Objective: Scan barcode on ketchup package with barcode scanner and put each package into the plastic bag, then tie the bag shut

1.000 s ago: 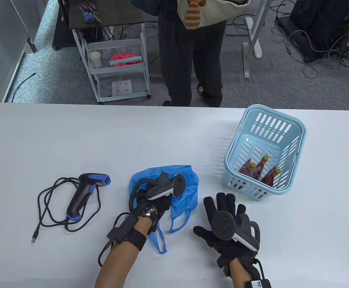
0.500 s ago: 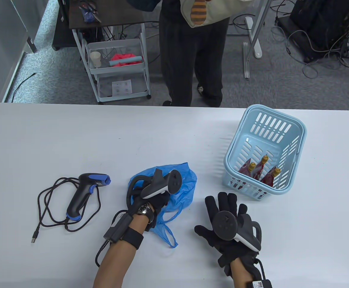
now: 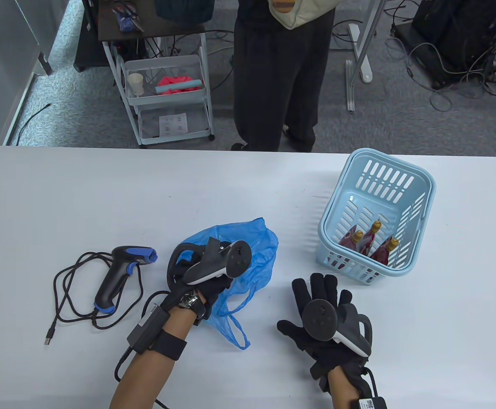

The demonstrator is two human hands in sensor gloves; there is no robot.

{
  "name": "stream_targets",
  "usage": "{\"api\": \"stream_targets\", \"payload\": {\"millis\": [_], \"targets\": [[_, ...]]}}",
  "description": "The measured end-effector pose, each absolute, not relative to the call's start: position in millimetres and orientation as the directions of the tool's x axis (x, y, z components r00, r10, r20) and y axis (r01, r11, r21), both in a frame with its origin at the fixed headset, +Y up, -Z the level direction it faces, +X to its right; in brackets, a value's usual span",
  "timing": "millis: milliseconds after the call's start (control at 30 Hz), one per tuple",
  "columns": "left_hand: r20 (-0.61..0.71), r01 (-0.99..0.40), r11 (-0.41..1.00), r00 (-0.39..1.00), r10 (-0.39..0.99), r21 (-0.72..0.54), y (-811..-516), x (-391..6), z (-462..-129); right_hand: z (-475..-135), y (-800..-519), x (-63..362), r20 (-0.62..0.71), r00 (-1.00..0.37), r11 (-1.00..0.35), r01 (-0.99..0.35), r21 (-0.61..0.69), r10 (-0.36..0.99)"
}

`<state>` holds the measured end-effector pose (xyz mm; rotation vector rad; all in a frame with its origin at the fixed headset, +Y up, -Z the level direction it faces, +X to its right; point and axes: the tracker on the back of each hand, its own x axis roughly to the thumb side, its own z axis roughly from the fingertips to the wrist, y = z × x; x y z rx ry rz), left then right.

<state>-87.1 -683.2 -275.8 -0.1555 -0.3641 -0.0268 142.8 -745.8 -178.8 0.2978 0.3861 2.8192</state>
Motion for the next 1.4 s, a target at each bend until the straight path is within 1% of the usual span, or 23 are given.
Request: {"api": "stream_targets", "payload": {"millis": [333, 667, 967, 1400], "targets": [[0.444, 0.097, 0.994, 0.893, -0.069, -0.041, -650, -82, -243, -178, -745, 143, 0.165, -0.942, -0.929, -0.239, 0.283, 0.293], [0.499, 0.120, 0.993, 0.860, -0.101, -0.007, -639, -75, -211, -176, -745, 143, 0.159, -0.942, -0.930, -0.245, 0.274, 0.295], [0.532, 0.189, 0.982, 0.831, -0.161, 0.002, -650, -71, -188, -174, -744, 145, 0.148, -0.944, -0.931, -0.247, 0.269, 0.294], [0.550, 0.257, 0.965, 0.813, -0.190, -0.047, -688, -68, -176, -172, -742, 152, 0.129, -0.944, -0.930, -0.266, 0.254, 0.305]]}}
